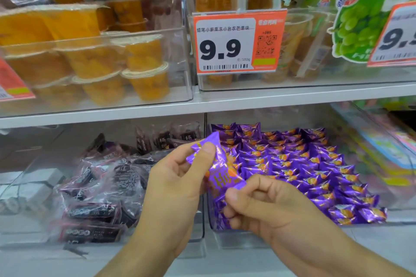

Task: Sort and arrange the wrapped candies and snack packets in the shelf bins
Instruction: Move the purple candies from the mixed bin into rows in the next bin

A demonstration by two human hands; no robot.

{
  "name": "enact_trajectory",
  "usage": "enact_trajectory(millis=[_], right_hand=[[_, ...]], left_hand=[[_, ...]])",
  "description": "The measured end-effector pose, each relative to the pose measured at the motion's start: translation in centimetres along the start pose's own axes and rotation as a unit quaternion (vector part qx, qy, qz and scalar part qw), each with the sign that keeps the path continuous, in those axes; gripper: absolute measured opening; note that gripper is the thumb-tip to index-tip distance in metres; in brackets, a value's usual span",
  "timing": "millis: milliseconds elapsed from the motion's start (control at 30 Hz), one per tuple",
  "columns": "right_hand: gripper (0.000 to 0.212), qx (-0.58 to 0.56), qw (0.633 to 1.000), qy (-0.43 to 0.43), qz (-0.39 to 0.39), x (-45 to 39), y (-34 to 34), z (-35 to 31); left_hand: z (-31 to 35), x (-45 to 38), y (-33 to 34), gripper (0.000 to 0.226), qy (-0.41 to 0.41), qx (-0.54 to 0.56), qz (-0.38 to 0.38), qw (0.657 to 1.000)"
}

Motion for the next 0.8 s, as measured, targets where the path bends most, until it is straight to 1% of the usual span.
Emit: enact_trajectory(millis=[67,133,167,233,267,367,400,500,600,633,700,733,767,800], right_hand=[[0.029,0.019,1.000,-0.007,-0.019,0.2,0.1,-0.2],[0.029,0.091,0.994,-0.050,-0.020,0.3,-0.1,-0.4],[0.036,0.132,0.988,-0.082,0.007,0.2,-0.2,-0.5],[0.068,0.190,0.969,-0.144,0.070,-0.1,-0.9,-0.6],[0.074,0.205,0.961,-0.170,0.077,-0.2,-1.0,-0.7],[0.065,0.214,0.957,-0.197,0.003,-0.4,-0.6,-1.0],[0.061,0.215,0.954,-0.206,-0.006,-0.5,-0.7,-1.0],[0.045,0.238,0.942,-0.238,0.000,-1.1,-1.2,-1.5],[0.048,0.274,0.932,-0.238,-0.013,-2.1,-2.4,-2.5],[0.049,0.293,0.925,-0.240,-0.002,-2.7,-3.3,-3.0],[0.049,0.333,0.907,-0.251,0.054,-4.5,-5.5,-4.3],[0.047,0.360,0.890,-0.262,0.096,-5.7,-6.8,-5.1],[0.044,0.393,0.867,-0.274,0.137,-6.8,-7.9,-6.0],[0.043,0.429,0.840,-0.284,0.170,-8.0,-8.8,-6.8]], left_hand=[[0.1,0.3,0.2,0.038,0.001,-0.002,0.004,1.000],[0.1,0.6,0.3,0.037,0.010,-0.008,0.000,1.000],[0.2,0.7,0.3,0.037,0.018,-0.016,-0.001,1.000],[0.3,0.9,0.3,0.037,0.031,-0.032,-0.002,0.999],[0.3,1.0,0.4,0.036,0.038,-0.039,-0.002,0.998],[0.4,1.2,0.8,0.028,0.079,-0.087,-0.006,0.993],[0.3,1.2,0.9,0.027,0.087,-0.099,-0.009,0.991],[0.0,0.9,1.0,0.025,0.115,-0.128,-0.038,0.984],[-0.4,0.1,0.4,0.027,0.192,-0.195,-0.035,0.961],[-0.6,-0.3,0.0,0.031,0.217,-0.230,-0.023,0.948],[-1.2,-1.2,-1.0,0.036,0.257,-0.330,0.003,0.908],[-1.5,-1.5,-1.5,0.037,0.260,-0.374,0.010,0.890],[-1.8,-1.7,-1.9,0.037,0.251,-0.403,0.014,0.880],[-2.1,-2.0,-2.2,0.037,0.236,-0.417,0.015,0.878]])
Point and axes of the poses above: each hand's wrist, its own x-axis away from the middle knuckle, its own y-axis out of the palm, z = x × y, the point moved 1 cm from there along -x, towards the middle knuckle, and after that the axes turned 9 degrees about z, right-handed, at the moved point
